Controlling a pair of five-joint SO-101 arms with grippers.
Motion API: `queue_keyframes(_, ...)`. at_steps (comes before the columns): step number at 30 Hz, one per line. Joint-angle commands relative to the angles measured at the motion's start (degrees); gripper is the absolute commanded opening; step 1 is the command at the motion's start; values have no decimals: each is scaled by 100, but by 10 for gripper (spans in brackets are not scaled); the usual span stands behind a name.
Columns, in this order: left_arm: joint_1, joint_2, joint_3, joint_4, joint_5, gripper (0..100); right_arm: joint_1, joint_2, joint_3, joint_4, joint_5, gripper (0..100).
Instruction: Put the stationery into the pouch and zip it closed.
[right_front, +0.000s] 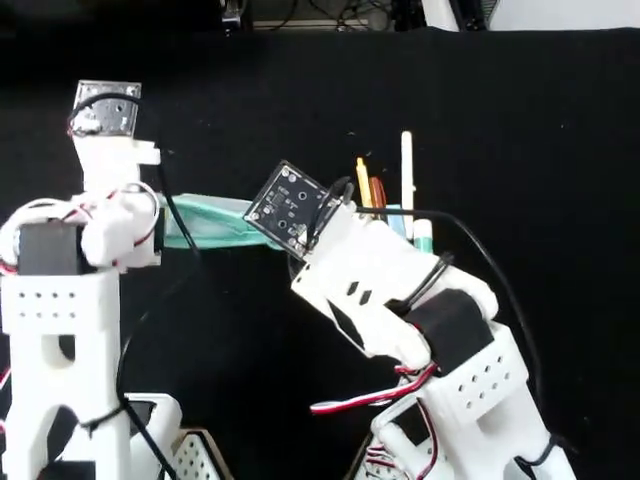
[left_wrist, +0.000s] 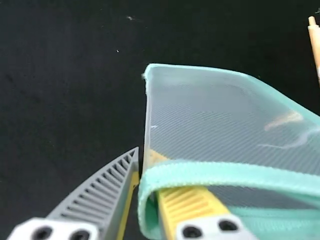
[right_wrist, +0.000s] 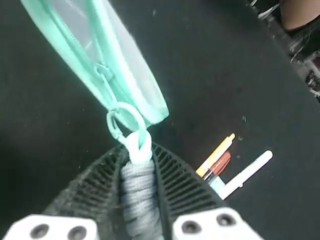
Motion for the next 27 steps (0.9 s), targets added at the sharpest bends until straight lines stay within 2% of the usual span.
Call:
queue_keyframes(1,-163,316,-207,-211,-114,30,114,4,-13,-132,18,12)
queue_keyframes(9,-154,835,-224,-246,-105,30,123,4,-13,-132,0,12)
queue_keyframes(17,-189,835,-268,-62,-88,30,519,-48,-13,-88,0,12)
queue_keyframes(27,-198,835,-462,26,132,30,563,-523,-13,88,26,12)
